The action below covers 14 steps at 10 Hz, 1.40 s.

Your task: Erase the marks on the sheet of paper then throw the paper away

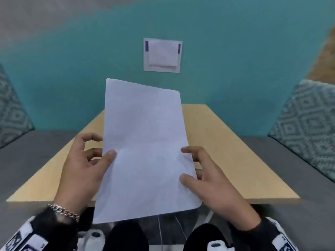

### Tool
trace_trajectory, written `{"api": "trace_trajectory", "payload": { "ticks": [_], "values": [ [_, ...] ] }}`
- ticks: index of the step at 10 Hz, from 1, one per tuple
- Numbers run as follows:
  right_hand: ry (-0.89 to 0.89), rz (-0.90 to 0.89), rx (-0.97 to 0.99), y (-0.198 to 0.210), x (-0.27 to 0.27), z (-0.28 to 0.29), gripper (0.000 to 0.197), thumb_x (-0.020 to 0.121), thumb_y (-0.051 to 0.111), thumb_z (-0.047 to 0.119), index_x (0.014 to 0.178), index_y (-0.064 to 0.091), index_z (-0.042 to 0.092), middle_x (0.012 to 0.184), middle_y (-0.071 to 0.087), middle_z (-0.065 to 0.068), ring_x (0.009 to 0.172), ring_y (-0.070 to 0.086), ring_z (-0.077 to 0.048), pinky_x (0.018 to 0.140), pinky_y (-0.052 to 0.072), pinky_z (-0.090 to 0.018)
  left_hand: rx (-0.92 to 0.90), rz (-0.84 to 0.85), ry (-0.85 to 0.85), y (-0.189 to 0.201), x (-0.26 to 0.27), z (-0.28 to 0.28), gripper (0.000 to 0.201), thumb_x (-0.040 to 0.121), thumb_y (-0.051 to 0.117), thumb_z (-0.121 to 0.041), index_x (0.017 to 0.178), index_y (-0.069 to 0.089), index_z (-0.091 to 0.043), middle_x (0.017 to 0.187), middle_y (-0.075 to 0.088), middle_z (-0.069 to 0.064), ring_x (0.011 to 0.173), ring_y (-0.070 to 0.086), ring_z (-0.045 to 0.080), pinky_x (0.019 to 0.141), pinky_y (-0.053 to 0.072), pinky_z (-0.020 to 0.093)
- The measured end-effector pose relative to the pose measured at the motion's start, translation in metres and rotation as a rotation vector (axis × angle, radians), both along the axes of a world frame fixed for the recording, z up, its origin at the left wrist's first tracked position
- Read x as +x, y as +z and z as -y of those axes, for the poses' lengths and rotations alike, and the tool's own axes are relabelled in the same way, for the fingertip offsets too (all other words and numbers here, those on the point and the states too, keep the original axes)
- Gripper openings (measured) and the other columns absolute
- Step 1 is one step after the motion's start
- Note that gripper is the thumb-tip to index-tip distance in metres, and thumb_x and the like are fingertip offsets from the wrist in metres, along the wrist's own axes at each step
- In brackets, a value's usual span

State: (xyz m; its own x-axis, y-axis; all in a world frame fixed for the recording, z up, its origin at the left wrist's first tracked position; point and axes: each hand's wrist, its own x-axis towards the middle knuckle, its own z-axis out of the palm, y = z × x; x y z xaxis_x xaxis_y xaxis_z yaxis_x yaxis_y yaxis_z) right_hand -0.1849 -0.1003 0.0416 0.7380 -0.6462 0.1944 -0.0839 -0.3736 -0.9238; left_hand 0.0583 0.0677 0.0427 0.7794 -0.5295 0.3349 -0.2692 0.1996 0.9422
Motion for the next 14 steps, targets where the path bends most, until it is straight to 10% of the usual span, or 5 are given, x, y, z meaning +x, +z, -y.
{"api": "trace_trajectory", "payload": {
  "ticks": [4,5,7,12,14],
  "values": [
    [-0.166,-0.326,-0.151,-0.025,0.005,0.037,0.068,0.093,0.068,0.037,0.157,0.047,0.035,0.152,0.055,0.021,0.130,0.059,-0.002,0.116,0.048,-0.037,0.630,0.404,-0.261,-0.021,0.015,0.036,0.054,0.088,0.075,-0.013,0.130,0.064,-0.044,0.096,0.067,-0.006,0.057,0.059,0.007,0.055,0.043,0.015],
    [-0.176,-0.482,-0.279,-0.027,0.013,0.039,0.064,0.097,0.069,0.030,0.158,0.050,0.023,0.158,0.045,0.013,0.132,0.056,-0.012,0.115,0.043,-0.030,0.759,0.506,-0.262,-0.027,0.018,0.041,0.054,0.089,0.074,-0.018,0.138,0.064,-0.035,0.136,0.054,-0.014,0.074,0.065,0.003,0.067,0.042,0.008],
    [-0.131,-0.669,-0.406,-0.038,0.020,0.045,0.051,0.101,0.064,0.037,0.148,0.061,0.018,0.164,0.039,0.006,0.146,0.044,-0.015,0.102,0.032,-0.020,0.949,0.668,-0.273,-0.040,0.020,0.051,0.044,0.094,0.067,-0.034,0.138,0.069,-0.031,0.156,0.050,-0.005,0.136,0.054,0.014,0.108,0.039,0.023],
    [-0.093,-0.828,-0.531,-0.046,0.017,0.040,0.057,0.105,0.044,0.061,0.152,0.053,0.031,0.166,0.039,0.016,0.146,0.030,-0.022,0.117,0.031,-0.038,1.167,0.810,-0.226,-0.050,0.004,0.059,0.058,0.091,0.041,-0.063,0.144,0.058,-0.044,0.152,0.049,-0.016,0.124,0.043,0.019,0.107,0.038,0.038],
    [-0.185,-0.329,-0.464,-0.064,-0.002,0.032,0.051,0.091,0.052,0.075,0.131,0.067,0.047,0.133,0.057,0.039,0.128,0.043,0.018,0.105,0.036,-0.004,0.816,0.626,-0.241,-0.055,0.001,0.043,0.054,0.089,0.048,-0.069,0.133,0.066,-0.043,0.125,0.059,-0.025,0.109,0.051,0.001,0.096,0.043,0.025]
  ]
}}
